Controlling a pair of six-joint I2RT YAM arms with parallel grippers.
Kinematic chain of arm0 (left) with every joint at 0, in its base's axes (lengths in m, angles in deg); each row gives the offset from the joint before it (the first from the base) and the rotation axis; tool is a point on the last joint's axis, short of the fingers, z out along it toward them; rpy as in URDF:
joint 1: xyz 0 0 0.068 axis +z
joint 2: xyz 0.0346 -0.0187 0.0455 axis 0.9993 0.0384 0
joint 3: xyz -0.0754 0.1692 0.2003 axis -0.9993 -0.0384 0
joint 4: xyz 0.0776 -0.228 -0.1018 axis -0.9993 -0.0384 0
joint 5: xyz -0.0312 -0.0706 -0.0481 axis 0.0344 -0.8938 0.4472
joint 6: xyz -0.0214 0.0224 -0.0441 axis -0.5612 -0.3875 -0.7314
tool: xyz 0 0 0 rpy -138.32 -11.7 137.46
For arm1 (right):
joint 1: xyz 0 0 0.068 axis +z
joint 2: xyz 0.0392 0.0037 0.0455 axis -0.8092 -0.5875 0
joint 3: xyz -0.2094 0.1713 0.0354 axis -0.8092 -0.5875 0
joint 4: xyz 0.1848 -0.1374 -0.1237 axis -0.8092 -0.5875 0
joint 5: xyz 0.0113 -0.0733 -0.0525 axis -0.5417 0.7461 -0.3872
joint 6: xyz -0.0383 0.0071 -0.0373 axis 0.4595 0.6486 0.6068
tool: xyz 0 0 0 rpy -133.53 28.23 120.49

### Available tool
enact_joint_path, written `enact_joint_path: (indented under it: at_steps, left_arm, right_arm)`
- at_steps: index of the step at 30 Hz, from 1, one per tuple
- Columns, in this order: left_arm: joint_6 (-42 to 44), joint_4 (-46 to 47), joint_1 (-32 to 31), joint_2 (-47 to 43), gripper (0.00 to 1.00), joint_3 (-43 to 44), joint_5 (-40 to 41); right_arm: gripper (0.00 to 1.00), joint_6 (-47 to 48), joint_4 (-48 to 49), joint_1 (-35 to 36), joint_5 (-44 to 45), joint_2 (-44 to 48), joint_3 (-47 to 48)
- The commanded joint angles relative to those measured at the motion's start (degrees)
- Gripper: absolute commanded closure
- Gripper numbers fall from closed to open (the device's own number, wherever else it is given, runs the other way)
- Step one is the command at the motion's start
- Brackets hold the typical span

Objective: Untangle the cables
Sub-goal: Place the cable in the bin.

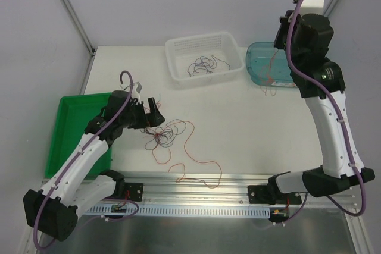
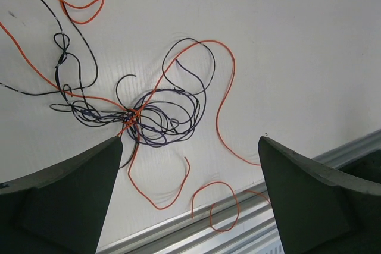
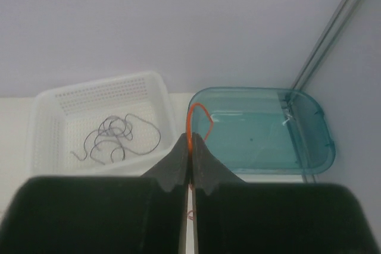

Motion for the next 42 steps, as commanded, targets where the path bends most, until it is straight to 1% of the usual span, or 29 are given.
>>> enact_joint_path:
  at_steps: [1,2,6,10,13,15,17,21,23,26,27,28,29,32,34,37,38,39,42]
  left_arm:
    - [6.65,-2.6,0.5,-3.63,0.01,-1.46,-3.2]
    - [7.0,-2.78,0.59,-5.03,0.01,-1.64,-3.38]
    - [10.08,-3.04,0.59,-7.76,0.01,-2.52,-4.7]
    - [14.11,-2.95,0.59,-9.61,0.01,-3.66,-1.98]
    - [15.01,-2.17,0.5,-10.31,0.01,-5.24,0.74]
    - [14.92,-0.77,0.5,-10.58,0.01,-6.47,1.62]
    - [14.48,-0.06,0.59,-10.67,0.01,-7.62,2.24]
    - [14.48,0.3,0.5,-9.88,0.01,-7.44,4.52]
    - [14.65,0.38,0.5,-9.09,0.01,-7.35,4.44]
    - [14.48,0.38,0.59,-8.21,0.01,-7.44,4.7]
    - [14.65,0.3,0.59,-7.95,0.01,-7.44,4.53]
    - [14.57,0.3,0.59,-7.86,0.01,-7.27,4.7]
    - [14.39,0.38,0.59,-7.68,0.01,-7.35,4.79]
    - [14.21,0.3,0.59,-8.03,0.01,-7.35,5.23]
    - [13.86,0.38,0.59,-8.38,0.01,-7.44,6.54]
    - [13.25,0.21,0.59,-8.73,0.01,-7.62,7.77]
    - [12.73,0.04,0.59,-8.82,0.01,-7.44,8.04]
    - [12.46,-0.05,0.59,-9.08,0.01,-7.44,8.04]
    - [10.71,-0.67,0.85,-9.0,0.01,-7.44,9.18]
  right_arm:
    - [0.99,2.96,7.97,-4.23,-3.37,-4.25,6.7]
    - [0.99,3.23,9.28,-6.42,-3.55,-7.04,9.49]
    - [0.99,3.93,13.32,-12.14,-6.45,-13.21,13.73]
    - [0.99,4.11,19.64,-17.51,-9.7,-18.75,15.41]
    - [0.99,3.67,22.2,-21.63,-11.02,-23.84,16.02]
    - [0.99,3.14,23.0,-21.82,-12.08,-26.22,15.76]
    - [0.99,3.14,23.79,-23.49,-12.08,-29.82,14.53]
    - [0.99,2.27,25.28,-24.11,-9.11,-34.84,9.79]
    - [0.98,1.04,25.12,-24.81,-8.22,-37.99,8.38]
    - [0.86,-1.86,21.34,-25.95,-8.47,-42.38,9.86]
    - [0.7,-2.22,20.38,-26.04,-8.39,-43.19,10.39]
    - [0.62,-2.83,18.28,-26.13,-7.87,-43.63,10.92]
    - [0.48,-3.18,17.47,-26.13,-7.43,-43.63,11.27]
    - [0.3,-4.41,15.62,-26.04,-8.64,-40.66,10.23]
    - [0.27,-5.12,13.35,-25.35,-11.37,-38.37,9.52]
    - [0.26,-5.29,9.56,-22.46,-13.57,-32.84,6.28]
    - [0.25,-5.9,8.6,-22.0,-16.01,-31.34,4.96]
    - [0.25,-6.35,6.33,-20.43,-17.34,-28.2,1.73]
    - [0.26,-9.33,3.77,-14.81,-23.14,-23.43,-5.31]
